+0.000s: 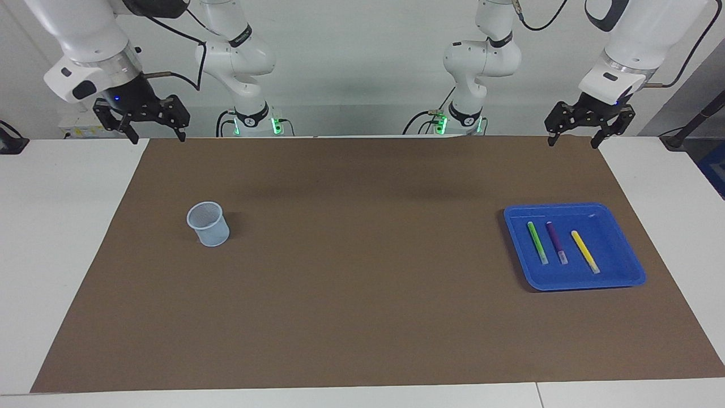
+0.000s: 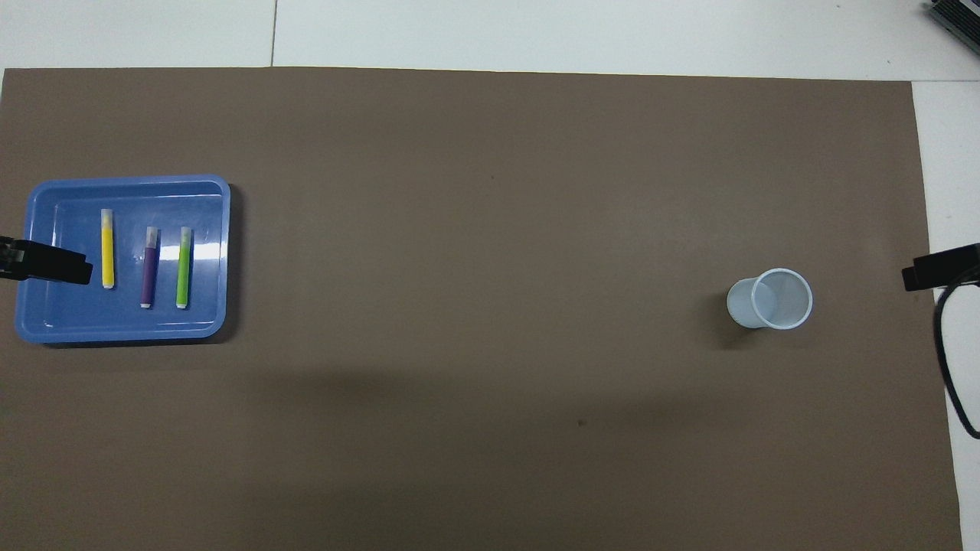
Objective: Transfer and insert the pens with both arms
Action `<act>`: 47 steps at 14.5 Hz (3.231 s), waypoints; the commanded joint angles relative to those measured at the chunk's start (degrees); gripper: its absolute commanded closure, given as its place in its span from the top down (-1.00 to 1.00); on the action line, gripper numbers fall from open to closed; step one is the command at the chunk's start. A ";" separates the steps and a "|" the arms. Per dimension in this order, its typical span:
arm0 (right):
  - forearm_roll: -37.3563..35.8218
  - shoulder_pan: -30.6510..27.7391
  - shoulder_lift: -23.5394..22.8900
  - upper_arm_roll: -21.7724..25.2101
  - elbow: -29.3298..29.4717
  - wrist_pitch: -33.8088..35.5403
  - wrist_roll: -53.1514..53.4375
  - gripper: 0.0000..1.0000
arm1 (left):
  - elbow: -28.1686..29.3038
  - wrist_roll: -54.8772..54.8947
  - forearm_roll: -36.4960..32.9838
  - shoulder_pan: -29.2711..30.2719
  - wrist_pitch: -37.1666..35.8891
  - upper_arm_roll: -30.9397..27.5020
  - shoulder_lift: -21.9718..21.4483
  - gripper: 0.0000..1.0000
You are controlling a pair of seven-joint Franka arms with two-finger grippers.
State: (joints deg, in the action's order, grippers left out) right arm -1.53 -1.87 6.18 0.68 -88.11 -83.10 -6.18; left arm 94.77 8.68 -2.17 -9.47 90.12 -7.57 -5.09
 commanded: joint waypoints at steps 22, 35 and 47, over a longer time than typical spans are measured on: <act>4.16 -2.00 12.90 -2.17 -6.72 4.61 -0.06 1.00 | -0.20 -0.59 0.23 -0.29 0.15 -0.25 -0.27 1.00; 4.07 -2.52 6.66 -1.47 -0.48 6.37 -2.67 1.00 | -0.03 -0.59 0.15 -0.38 0.15 -0.42 -0.63 1.00; 3.90 -2.18 3.32 -1.64 -2.59 6.02 -6.47 1.00 | 1.03 -0.94 -0.03 1.73 4.36 -0.86 -0.98 1.00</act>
State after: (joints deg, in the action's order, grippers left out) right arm 1.60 -3.45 9.80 -0.67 -90.51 -77.82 -12.54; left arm 94.80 8.35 -2.17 -8.60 92.97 -8.45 -5.25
